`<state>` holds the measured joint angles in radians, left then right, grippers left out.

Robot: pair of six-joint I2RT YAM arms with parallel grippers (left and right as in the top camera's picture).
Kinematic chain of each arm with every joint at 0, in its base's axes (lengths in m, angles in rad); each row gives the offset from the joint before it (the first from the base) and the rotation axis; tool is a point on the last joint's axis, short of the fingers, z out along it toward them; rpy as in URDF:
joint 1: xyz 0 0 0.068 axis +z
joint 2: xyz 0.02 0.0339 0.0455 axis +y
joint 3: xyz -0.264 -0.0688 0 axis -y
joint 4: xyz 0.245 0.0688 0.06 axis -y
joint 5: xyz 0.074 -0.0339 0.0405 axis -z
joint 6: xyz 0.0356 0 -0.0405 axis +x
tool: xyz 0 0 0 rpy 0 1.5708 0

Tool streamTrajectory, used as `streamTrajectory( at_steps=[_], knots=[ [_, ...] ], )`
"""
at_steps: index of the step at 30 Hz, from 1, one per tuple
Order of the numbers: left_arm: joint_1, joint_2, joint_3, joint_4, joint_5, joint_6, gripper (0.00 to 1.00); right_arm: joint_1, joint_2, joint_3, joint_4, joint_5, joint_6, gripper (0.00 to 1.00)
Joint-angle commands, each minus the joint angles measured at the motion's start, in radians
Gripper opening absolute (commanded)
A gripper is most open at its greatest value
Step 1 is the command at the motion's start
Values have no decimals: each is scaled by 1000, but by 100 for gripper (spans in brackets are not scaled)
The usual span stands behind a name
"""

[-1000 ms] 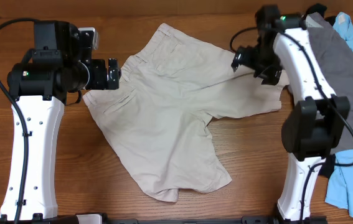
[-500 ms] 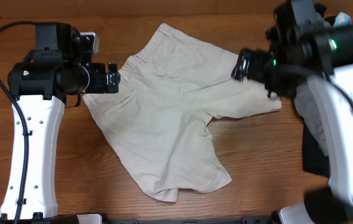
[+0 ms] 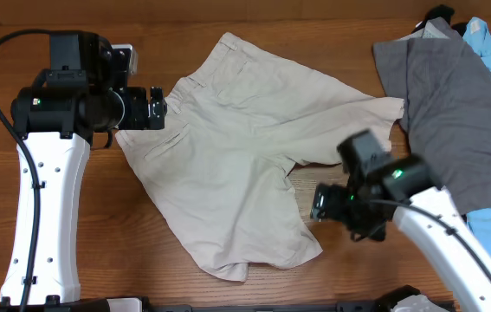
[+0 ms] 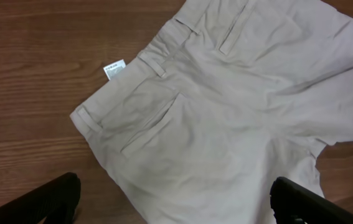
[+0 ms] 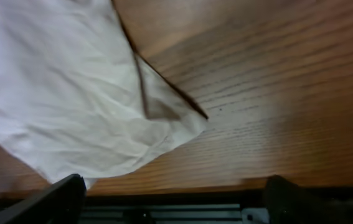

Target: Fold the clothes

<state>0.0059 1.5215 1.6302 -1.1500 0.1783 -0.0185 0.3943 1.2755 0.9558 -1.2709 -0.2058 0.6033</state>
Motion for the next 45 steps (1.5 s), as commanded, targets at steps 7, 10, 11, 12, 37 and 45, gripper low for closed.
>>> streamTrajectory(
  at_steps=[7, 10, 11, 12, 37, 45],
  knots=[
    [-8, 2, 8, 6, -6, 19, 100, 5, -16, -359, 364, -70, 64, 82],
    [-8, 2, 8, 9, -37, 19, 100, 5, -16, -417, 464, -76, 63, 76],
    [-8, 2, 8, 9, -40, 19, 100, 5, -16, -425, 476, -77, 63, 73],
    [-8, 2, 8, 8, -41, 19, 100, 5, -16, -430, 484, -84, 64, 71],
    [-8, 2, 8, 9, -40, 19, 100, 6, -6, -430, 508, -204, 157, 39],
    [-8, 2, 8, 10, -40, 19, 100, 31, 103, -430, 533, -204, 209, 21]
  ],
)
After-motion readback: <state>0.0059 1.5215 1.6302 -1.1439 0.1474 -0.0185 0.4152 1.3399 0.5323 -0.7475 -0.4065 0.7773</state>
